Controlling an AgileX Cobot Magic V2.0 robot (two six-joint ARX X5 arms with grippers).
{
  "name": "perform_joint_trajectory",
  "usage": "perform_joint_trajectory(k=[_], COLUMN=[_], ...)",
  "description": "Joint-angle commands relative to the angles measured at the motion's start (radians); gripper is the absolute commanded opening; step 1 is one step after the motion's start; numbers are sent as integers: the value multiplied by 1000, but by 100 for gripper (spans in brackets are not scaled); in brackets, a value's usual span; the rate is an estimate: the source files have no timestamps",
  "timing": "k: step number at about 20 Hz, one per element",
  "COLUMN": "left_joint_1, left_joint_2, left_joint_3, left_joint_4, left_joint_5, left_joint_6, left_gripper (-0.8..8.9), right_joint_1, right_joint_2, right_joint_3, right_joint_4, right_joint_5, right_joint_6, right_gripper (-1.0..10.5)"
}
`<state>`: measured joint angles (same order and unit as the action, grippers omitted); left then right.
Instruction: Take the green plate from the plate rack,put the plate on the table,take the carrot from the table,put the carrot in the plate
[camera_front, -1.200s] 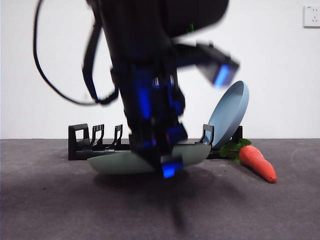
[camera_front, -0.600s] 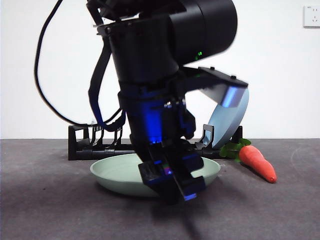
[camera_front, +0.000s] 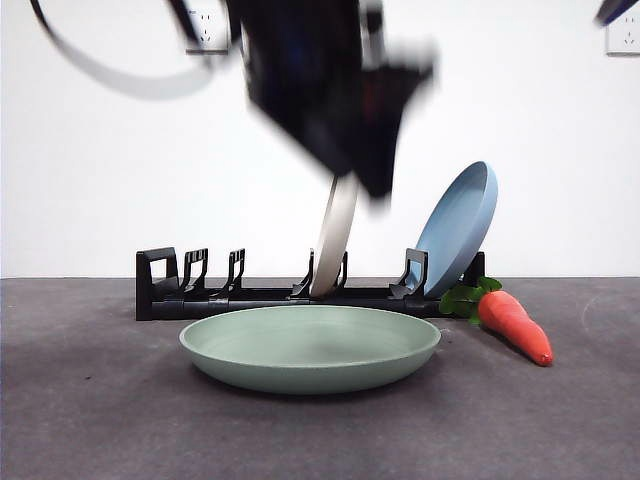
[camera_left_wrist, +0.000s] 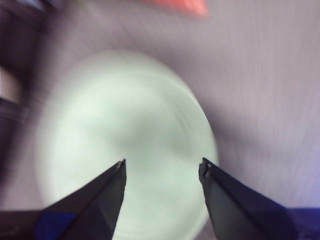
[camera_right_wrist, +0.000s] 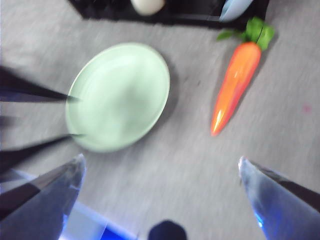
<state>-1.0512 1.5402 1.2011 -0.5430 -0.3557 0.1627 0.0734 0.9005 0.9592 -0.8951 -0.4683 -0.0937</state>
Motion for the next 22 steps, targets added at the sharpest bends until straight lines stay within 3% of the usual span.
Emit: perform_joint_trajectory(k=[1,4,10,20,22], left_joint_1=[-4,-4,-4,-4,-4], left_joint_2=[-124,-288,-512,-568,-568], left_joint_3=[35,68,71,71,71], left_joint_4=[-28,-26,-45,-139,-140], left_joint_5=[6,51,51,51,50], left_joint_6=[-119,-192,-237,-275,-275], left_gripper=[252,252,252,252,252], right_joint_1=[2,7,68,159,159], right_joint_2=[89,248,544,837,870], right_joint_3=[2,2,3,3,3], right_joint_4=[90,222,470,774,798], right_joint_5=[4,29,157,373,373], right_joint_6=[40,57,82,110,132], right_gripper=[598,598,598,588,496])
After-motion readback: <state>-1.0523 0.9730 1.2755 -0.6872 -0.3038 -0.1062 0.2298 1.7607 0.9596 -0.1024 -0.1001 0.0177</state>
